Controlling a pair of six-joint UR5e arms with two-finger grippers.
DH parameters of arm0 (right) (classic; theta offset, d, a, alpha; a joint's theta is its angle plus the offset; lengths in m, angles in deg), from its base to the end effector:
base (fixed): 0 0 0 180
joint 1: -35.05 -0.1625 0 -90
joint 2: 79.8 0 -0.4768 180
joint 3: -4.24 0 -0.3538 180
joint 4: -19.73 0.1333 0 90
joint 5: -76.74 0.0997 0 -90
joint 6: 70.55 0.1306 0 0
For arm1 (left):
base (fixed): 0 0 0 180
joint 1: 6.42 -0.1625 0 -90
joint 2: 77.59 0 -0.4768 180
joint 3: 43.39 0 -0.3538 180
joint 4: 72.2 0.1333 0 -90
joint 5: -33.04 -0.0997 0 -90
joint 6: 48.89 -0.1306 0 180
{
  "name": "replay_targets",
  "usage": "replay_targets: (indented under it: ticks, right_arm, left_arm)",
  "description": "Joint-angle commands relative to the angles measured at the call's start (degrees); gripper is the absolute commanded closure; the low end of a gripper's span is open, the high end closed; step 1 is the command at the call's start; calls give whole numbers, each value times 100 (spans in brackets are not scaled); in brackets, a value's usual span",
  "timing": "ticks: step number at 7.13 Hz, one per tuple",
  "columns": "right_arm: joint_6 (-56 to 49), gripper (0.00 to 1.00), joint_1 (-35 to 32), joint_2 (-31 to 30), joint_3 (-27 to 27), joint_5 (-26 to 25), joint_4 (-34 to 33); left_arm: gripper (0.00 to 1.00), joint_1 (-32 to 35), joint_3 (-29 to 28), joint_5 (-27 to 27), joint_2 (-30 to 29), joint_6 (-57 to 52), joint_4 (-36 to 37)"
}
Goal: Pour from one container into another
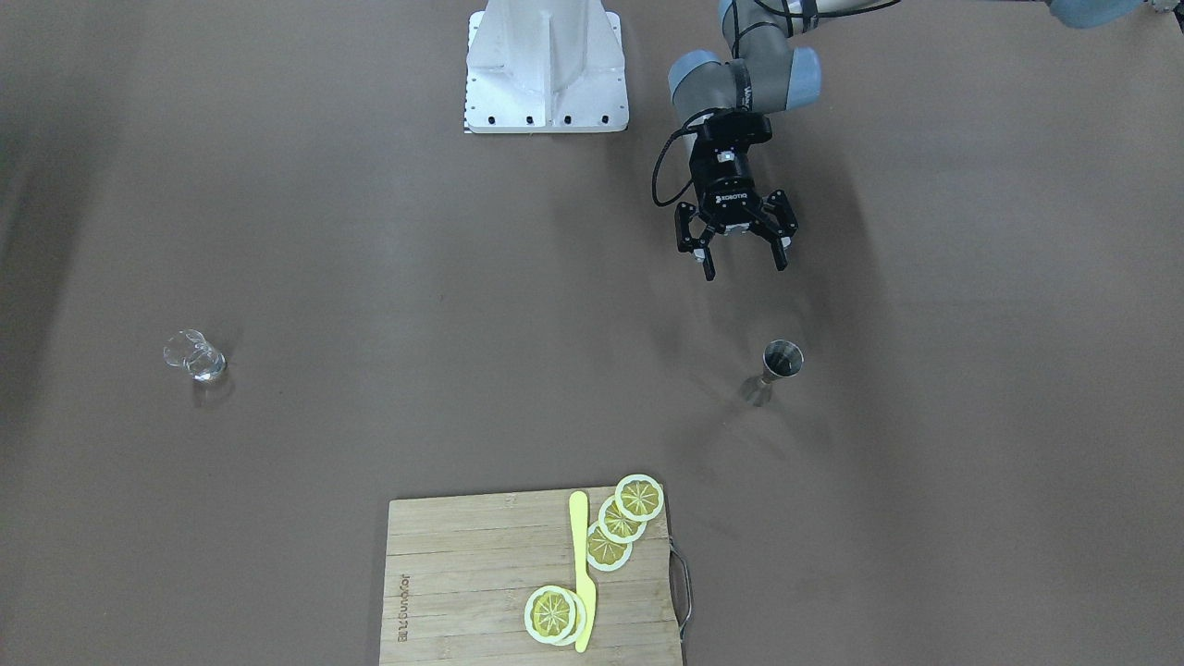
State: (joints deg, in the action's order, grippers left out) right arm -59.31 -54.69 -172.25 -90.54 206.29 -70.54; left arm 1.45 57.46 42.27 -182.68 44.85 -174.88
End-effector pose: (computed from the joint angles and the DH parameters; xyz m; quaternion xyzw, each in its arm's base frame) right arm 0.0482 -0.4366 0.7215 -0.0171 -0.3383 0.0840 0.9371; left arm 0.4923 -0.3328 0.4222 0.6201 0.2297 -0.2859 0.6935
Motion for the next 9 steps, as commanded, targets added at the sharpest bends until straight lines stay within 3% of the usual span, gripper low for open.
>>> replay_targets:
  ticks: [1, 4, 7, 9]
  right_arm:
    - [0, 0, 0, -1, 3, 0, 0]
    - [0, 0, 9, -1, 11, 0, 0]
    - [0, 0, 0, -1, 29, 0, 0]
    - [9, 0, 9, -1, 29, 0, 0]
  left_arm:
    - [1, 22, 756, 305, 6, -1183, -15]
    - [1, 345, 989, 1429, -580, -2759, -103]
    - [1, 1126, 997, 2483, -1240, -4087, -304]
    - [1, 2240, 858, 4140, -1732, -5814, -446]
